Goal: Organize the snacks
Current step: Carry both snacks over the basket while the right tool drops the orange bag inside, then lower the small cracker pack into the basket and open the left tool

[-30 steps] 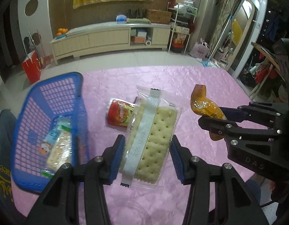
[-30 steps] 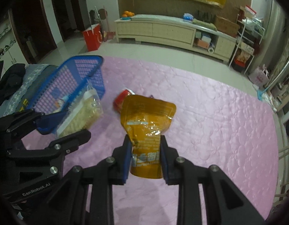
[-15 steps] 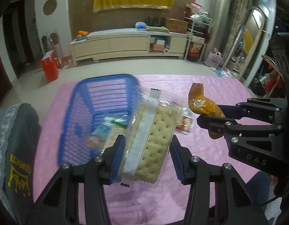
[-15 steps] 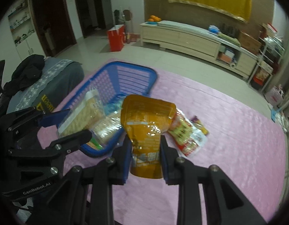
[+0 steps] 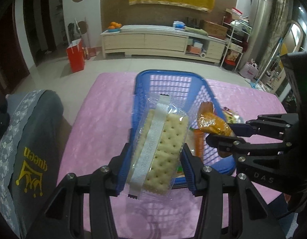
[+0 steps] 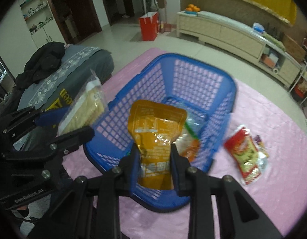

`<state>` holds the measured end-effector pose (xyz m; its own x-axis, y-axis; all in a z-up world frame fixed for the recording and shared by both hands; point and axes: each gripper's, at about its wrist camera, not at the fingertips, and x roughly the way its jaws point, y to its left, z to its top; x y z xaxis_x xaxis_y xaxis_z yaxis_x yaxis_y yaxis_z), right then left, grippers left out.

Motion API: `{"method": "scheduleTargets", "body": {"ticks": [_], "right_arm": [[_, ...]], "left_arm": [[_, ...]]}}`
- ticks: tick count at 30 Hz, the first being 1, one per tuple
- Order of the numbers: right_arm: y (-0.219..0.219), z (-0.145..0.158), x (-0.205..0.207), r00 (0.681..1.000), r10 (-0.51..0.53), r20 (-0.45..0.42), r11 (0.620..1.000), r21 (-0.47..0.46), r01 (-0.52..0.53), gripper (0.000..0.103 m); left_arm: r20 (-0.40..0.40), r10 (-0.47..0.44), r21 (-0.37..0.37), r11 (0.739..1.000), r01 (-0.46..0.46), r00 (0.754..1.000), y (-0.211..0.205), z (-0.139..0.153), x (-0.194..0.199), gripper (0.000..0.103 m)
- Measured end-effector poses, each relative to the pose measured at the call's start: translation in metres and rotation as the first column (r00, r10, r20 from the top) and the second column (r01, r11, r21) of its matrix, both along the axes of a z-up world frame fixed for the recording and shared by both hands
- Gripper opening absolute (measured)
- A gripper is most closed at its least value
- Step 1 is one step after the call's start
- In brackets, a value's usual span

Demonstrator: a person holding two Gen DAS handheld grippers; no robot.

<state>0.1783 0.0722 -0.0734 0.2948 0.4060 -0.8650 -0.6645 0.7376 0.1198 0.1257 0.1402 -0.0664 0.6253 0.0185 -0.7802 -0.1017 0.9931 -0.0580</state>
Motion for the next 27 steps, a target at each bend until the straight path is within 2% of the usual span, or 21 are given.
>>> {"method": "scheduleTargets", "body": {"ticks": [8, 10, 13, 14, 16, 21, 27], "right_arm": [[0.038, -0.026, -0.003, 0.997, 0.041, -0.062, 0.998, -0.036, -0.043, 0.035], [0.046, -0.03, -0.004, 0.995, 0.053, -0.08, 0.998, -0.037, -0.056, 0.042], [0.054, -0.029, -0.009, 0.996, 0.073, -0.049, 0.995, -0.061, -0.076, 0.055], [0.056, -0.029, -0.01, 0.996, 0.074, -0.04, 0.994, -0.071, -0.077, 0.063], [0.054, -0.028, -0.013, 0.996, 0.075, -0.048, 0.994, -0.07, -0.078, 0.071], [0.041, -0.02, -0.012, 0.998, 0.041, -0.04, 0.997, -0.059, -0.043, 0.077], [0.012, -0.003, -0.007, 1.0, -0.027, 0.003, 0.999, -0.046, 0.027, 0.078]], "left_arm": [[-0.01, 0.056, -0.016, 0.998, -0.057, 0.998, 0.036, -0.005, -0.006, 0.046], [-0.012, 0.064, -0.02, 0.998, -0.064, 0.998, 0.039, -0.006, -0.008, 0.046], [-0.016, 0.073, -0.029, 0.997, -0.073, 0.997, 0.046, -0.009, -0.01, 0.046], [-0.017, 0.074, -0.03, 0.997, -0.074, 0.997, 0.045, -0.009, -0.011, 0.046], [-0.017, 0.072, -0.032, 0.997, -0.072, 0.997, 0.043, -0.009, -0.014, 0.046], [-0.01, 0.06, -0.035, 0.998, -0.06, 0.998, 0.041, -0.004, -0.018, 0.046], [0.005, 0.026, -0.042, 0.999, -0.026, 1.0, 0.031, 0.001, -0.01, 0.046]]}}
